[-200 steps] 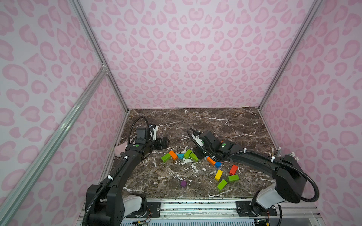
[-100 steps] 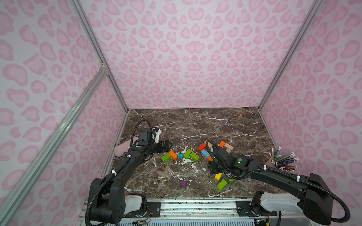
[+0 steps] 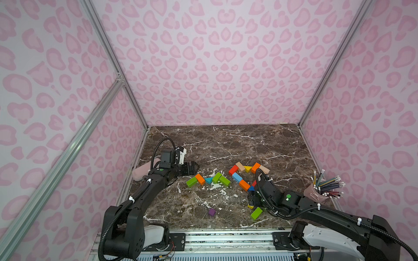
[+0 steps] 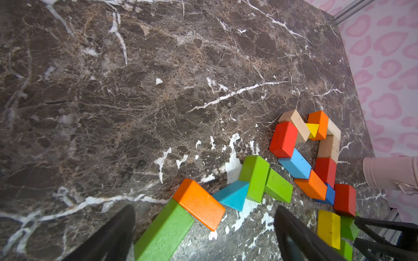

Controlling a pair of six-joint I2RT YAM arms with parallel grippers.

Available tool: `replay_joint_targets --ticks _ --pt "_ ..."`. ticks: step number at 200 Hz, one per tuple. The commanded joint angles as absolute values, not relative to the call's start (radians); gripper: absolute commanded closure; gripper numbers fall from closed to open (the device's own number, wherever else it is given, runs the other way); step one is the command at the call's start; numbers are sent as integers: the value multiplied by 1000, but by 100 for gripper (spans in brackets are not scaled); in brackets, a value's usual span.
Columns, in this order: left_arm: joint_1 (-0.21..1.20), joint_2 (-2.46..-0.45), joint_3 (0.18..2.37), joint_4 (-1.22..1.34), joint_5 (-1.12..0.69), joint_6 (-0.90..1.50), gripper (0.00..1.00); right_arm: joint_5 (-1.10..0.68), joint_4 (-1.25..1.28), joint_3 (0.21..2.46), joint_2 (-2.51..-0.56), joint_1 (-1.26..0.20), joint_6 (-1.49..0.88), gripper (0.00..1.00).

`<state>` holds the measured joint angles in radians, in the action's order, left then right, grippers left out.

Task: Assemble a heart with building blocks
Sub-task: Pick up the building block from the center of the board.

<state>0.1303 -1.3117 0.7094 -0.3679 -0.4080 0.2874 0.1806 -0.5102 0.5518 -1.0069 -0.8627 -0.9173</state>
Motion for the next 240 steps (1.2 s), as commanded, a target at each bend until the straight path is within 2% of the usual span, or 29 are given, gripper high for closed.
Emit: replay_joint_targets --ticks 1,68,153,240 --pt "131 -1305 712 -319 -411 275 2 205 -483 551 -1005 -861 -953 18" --pt "131 -1302 712 -321 -408 275 2 233 -495 529 -993 -865 -1004 17" --pt "131 -1299 712 -322 -400 276 2 223 -460 531 -1071 -872 -1049 38" --pt "132 -1299 715 -323 -400 275 2 208 -411 551 -1179 -931 -1056 49"
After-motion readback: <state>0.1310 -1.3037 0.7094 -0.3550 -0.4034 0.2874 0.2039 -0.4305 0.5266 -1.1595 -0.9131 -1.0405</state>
